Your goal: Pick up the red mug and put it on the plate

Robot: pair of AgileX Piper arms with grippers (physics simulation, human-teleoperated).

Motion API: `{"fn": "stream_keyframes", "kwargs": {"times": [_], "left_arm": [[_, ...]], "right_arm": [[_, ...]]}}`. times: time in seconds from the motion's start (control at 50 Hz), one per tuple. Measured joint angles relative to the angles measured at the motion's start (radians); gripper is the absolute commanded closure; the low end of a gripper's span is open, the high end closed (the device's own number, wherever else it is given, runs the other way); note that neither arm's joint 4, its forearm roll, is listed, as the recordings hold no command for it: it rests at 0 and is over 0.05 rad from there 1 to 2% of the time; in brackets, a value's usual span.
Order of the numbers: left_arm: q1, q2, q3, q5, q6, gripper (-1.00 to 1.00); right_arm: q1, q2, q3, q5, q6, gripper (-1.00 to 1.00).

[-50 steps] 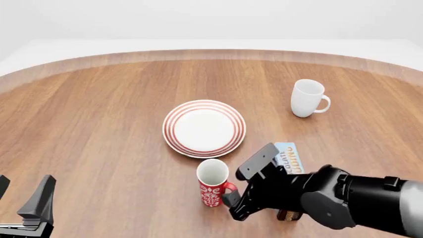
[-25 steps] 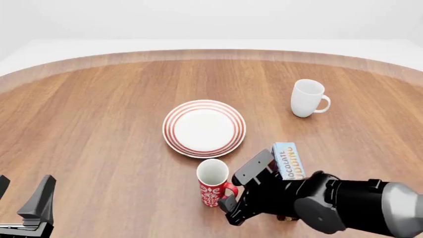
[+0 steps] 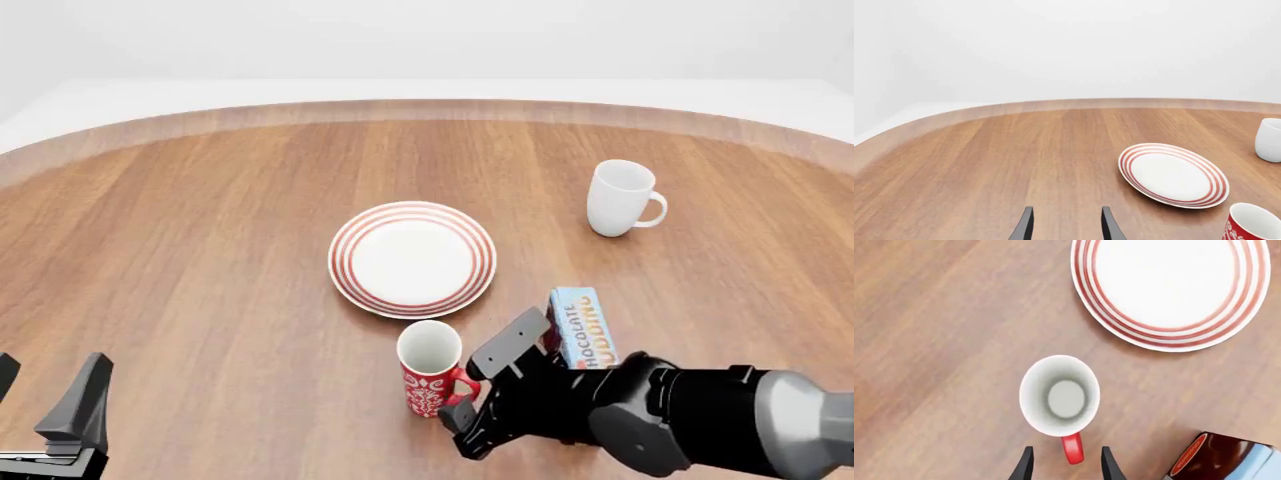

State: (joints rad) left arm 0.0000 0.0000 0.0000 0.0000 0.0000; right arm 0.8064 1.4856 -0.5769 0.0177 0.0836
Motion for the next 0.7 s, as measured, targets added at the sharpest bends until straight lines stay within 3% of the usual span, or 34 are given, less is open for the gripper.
{"fn": "stream_keyframes", "kwargs": {"times": [0.1,0.12,0.7], "left_arm": [[0.000,0.000,0.000,0.000,0.000,-1.00],[0.000,0.000,0.000,0.000,0.000,-1.00],[0.000,0.000,0.000,0.000,0.000,-1.00]], "right_arm": [[-0.001,0.000,0.004,-0.005,0.000,-1.00],[-0.001,-0.001,0.004,-0.006,-0.002,1.00],[-0.025,-0.049,0.009,0.005,-0.045,1.00]]}}
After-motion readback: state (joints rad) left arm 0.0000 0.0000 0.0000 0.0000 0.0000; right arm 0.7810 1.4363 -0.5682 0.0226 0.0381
